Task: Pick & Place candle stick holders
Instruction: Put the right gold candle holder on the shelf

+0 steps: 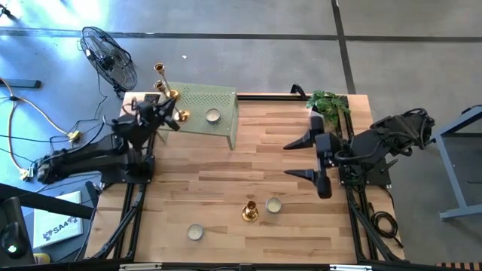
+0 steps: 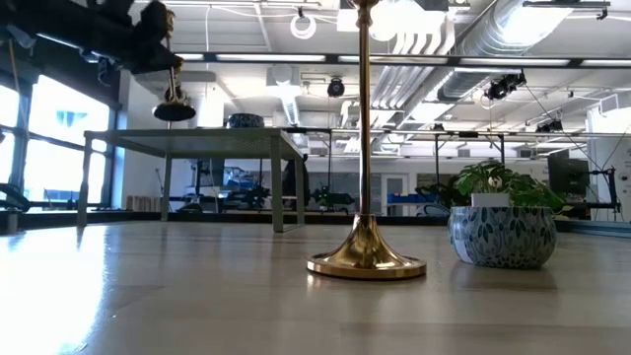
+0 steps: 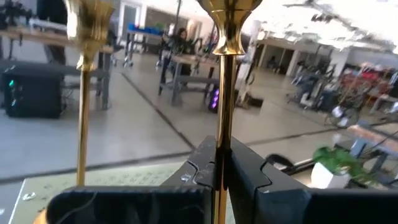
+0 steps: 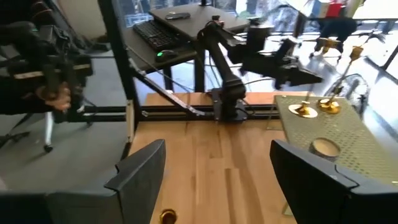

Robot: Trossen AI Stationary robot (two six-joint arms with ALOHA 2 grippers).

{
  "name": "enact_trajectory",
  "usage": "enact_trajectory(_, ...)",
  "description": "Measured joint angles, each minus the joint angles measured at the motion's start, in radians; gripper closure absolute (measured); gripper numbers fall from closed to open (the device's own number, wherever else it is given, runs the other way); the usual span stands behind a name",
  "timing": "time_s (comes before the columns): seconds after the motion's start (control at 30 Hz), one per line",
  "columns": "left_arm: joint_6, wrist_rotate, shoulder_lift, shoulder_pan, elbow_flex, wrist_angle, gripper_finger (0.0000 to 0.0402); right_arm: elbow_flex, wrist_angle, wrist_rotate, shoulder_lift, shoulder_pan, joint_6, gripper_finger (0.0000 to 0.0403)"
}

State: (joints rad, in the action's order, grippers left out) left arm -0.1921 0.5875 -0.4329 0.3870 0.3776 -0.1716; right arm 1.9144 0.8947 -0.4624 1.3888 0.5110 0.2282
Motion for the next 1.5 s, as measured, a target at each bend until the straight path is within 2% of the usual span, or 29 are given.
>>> enact_trajectory(0.13, -0.068, -0.177, -0.095, 0.163, 0.013, -0.006, 0.0387, 0.0, 0.0, 0.031, 0.0, 0.0, 0.007, 0.0118)
enact_trajectory(0.23, -0.079, -0.289, -0.179, 0.242, 0.038, -0.033, 0.0387, 0.0, 0.004, 0.047, 0.0, 0.0, 0.007, 0.0118)
enact_trajectory(0.5, 0.022, -0.373, -0.353, 0.318, 0.161, -0.065, 0.0387, 0.0, 0.009, 0.047, 0.0, 0.0, 0.007, 0.0118)
enact_trajectory(0.77, 0.085, -0.33, -0.458, 0.32, 0.212, -0.061, 0.0387, 0.0, 0.054, 0.045, 0.0, 0.0, 0.035, 0.0118)
enact_trajectory(1.03, 0.136, -0.219, -0.469, 0.32, 0.211, -0.071, 0.0387, 0.0, 0.059, 0.038, 0.0, -0.004, 0.029, 0.0118)
enact_trajectory(1.5, 0.136, -0.217, -0.558, 0.32, 0.211, -0.171, 0.0387, 0.0, 0.066, 0.001, 0.0, -0.007, 0.019, 0.0118)
